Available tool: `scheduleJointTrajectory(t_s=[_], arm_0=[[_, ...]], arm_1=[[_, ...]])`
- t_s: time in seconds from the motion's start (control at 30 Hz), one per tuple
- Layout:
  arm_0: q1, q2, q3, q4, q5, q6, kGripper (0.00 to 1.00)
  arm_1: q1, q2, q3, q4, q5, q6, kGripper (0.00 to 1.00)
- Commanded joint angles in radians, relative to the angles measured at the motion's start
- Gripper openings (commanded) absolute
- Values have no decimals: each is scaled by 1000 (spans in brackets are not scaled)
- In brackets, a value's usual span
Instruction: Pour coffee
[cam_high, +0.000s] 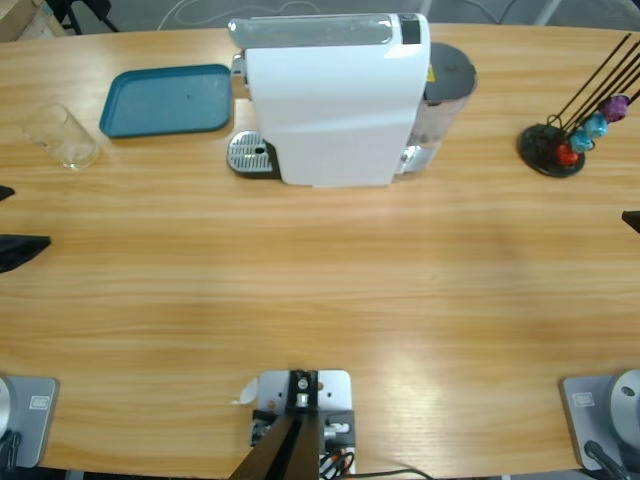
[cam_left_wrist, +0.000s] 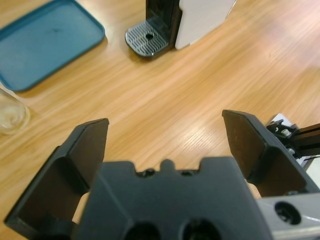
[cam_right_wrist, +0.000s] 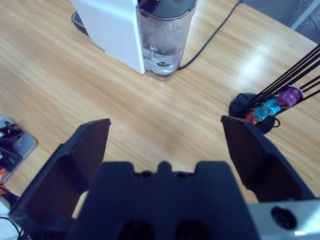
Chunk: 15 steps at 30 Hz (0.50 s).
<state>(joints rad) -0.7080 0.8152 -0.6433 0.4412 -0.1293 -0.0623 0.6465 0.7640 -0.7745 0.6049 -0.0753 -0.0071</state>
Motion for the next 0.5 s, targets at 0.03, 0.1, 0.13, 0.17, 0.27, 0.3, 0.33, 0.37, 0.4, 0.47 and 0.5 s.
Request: scheduleJointTrajectory(t_s=[0.03, 0.1, 0.13, 0.17, 0.27, 0.3, 0.33, 0.37, 0.4, 0.47, 0.5], arm_0=[[-7, -67, 45, -15, 0, -8, 1000], [-7, -38, 36, -14, -1, -8, 1000], [-7, -26, 33, -13, 0, -8, 1000], [-7, -19, 32, -13, 0, -8, 1000], [-7, -4, 28, -12, 2, -8, 1000], [-7, 6, 25, -12, 5, -15, 1000], [-7, 33, 12, -5, 33, -57, 1000], [-7, 51, -18, 17, 37, -82, 1000], [-7, 64, -55, 33, 35, -103, 1000], [-7, 107, -139, 58, 32, -148, 1000], [-7, 139, -182, 66, 31, -166, 1000]], arm_1=[[5, 1, 32, -5, 12, -17, 1000], [5, 2, 32, -5, 12, -17, 1000], [5, 3, 32, -5, 12, -17, 1000], [5, 1, 32, -5, 12, -17, 1000], [5, 0, 32, -5, 12, -17, 1000], [5, 0, 32, -5, 12, -17, 1000], [5, 0, 32, -5, 12, -18, 1000], [5, 1, 32, -5, 13, -19, 1000], [5, 2, 32, -4, 16, -22, 1000], [5, 3, 30, -2, 23, -29, 1000], [5, 1, 30, -1, 24, -31, 1000]])
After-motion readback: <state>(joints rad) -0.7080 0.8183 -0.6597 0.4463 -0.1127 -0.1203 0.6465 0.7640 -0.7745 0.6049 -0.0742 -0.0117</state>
